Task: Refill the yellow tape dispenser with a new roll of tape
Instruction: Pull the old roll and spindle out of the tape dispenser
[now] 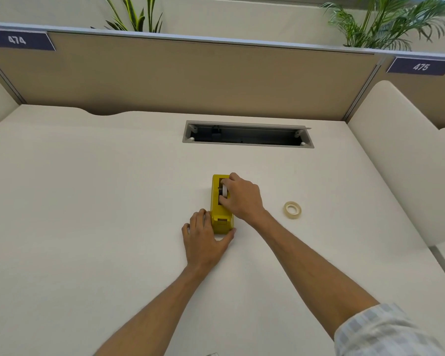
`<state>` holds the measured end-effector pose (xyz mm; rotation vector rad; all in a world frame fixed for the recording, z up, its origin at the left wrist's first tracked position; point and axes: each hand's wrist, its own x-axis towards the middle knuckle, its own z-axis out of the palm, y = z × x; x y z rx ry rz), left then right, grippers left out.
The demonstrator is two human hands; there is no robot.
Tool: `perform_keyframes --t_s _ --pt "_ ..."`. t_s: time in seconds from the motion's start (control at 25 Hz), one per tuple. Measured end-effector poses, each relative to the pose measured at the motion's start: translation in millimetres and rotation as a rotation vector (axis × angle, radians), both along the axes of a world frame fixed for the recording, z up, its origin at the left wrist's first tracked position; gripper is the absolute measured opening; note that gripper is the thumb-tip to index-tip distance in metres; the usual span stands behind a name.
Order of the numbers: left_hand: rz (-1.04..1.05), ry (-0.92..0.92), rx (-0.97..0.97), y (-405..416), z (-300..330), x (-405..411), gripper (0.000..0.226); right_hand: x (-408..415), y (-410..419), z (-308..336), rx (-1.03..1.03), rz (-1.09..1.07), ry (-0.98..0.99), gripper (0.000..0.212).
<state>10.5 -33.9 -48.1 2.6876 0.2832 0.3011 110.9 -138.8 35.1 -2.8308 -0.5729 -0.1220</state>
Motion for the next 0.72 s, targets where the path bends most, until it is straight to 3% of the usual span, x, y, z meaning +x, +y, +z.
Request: perform_keyframes --t_s 0.72 --pt "-0.001 0.018 0.009 0.1 0.4 0.0 0.086 3.0 1.6 -1.4 0.031 -0.006 -0.033 0.040"
